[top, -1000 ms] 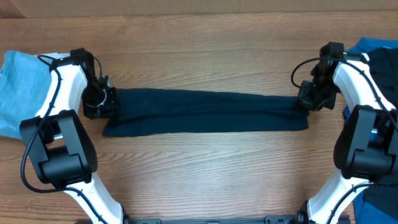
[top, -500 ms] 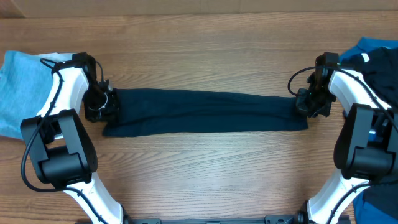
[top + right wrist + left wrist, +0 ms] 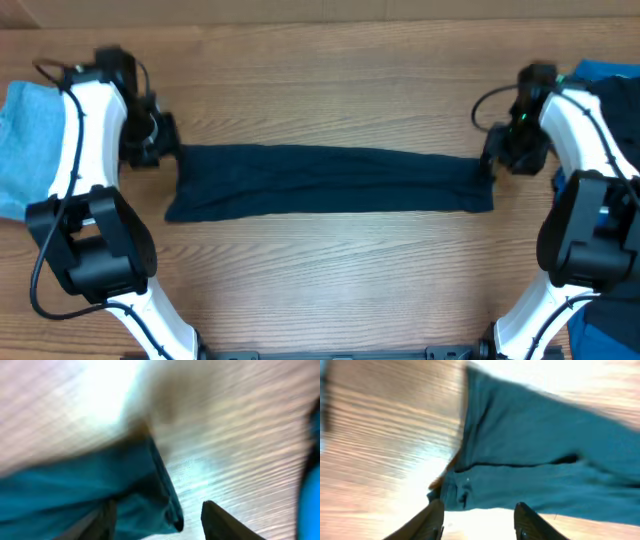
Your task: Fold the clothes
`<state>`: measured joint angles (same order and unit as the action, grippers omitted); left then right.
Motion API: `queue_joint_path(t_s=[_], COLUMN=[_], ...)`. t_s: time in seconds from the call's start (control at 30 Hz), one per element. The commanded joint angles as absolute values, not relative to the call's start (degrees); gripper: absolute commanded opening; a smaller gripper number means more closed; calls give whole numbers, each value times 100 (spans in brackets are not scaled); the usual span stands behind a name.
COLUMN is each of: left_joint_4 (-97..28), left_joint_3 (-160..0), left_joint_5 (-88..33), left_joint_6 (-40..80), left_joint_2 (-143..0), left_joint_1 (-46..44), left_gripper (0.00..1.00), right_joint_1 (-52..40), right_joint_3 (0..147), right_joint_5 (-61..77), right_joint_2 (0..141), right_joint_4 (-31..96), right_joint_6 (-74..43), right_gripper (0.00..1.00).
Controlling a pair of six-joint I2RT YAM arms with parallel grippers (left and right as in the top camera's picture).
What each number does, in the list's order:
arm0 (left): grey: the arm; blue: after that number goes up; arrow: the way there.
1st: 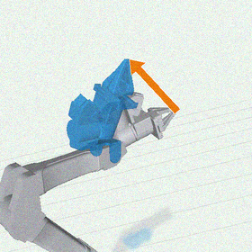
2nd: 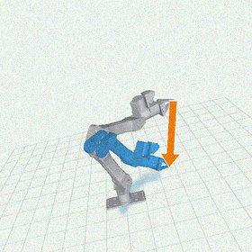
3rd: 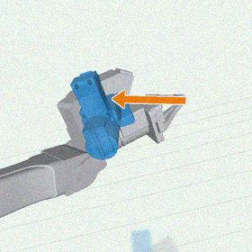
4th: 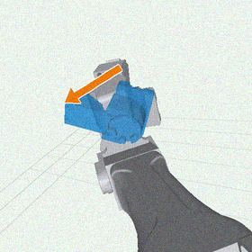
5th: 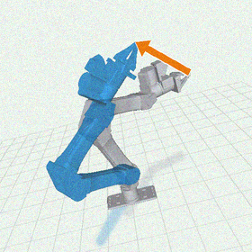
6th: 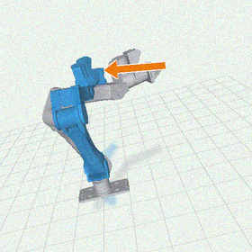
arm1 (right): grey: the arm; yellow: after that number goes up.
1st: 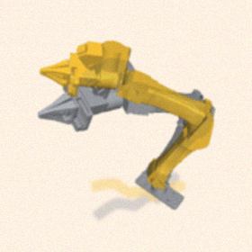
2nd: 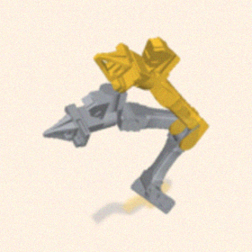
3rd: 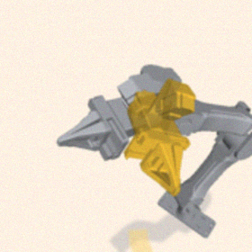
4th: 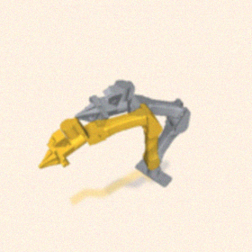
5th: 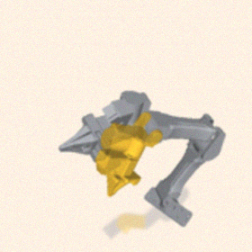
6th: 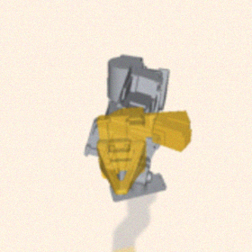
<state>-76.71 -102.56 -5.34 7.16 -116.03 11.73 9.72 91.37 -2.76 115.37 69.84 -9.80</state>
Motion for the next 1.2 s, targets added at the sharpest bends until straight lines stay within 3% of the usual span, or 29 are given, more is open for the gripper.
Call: queue_joint_path(t_s=[0.0,0.03,0.1,0.13,0.47,0.6,0.73,1.03,1.17], left_joint_4=[-7970,-7937,-7550,-7303,-5852,-5874,-5883,-5133,-5450], left_joint_3=[-11063,-11054,-10748,-10525,-9028,-9004,-9004,-8329,-8147], left_joint_5=[-613,-670,-709,-709,-707,-709,-707,-738,-1221], left_joint_6=[797,794,790,775,773,773,770,731,731], left_joint_2=[-11504,-11507,-11524,-11568,-11657,-11657,-11657,-11657,-11657], left_joint_1=[856,705,399,233,-279,-279,-279,-283,-281], left_gripper=[50,39,14,4,8,8,6,4,4], right_joint_1=[956,941,862,770,128,60,60,71,71], right_joint_3=[9988,10047,10012,9915,7518,7306,7308,7308,7308], right_joint_5=[49,403,1074,1140,1367,1354,296,-163,-165], right_joint_2=[11432,11432,11456,11459,11478,11478,11478,11478,11478], right_joint_4=[7244,7207,7078,7004,5483,5784,5964,5249,5210], right_joint_6=[-1004,-902,-548,-412,-169,-390,-1083,-961,-937], right_gripper=[58,49,4,4,4,4,4,4,4])
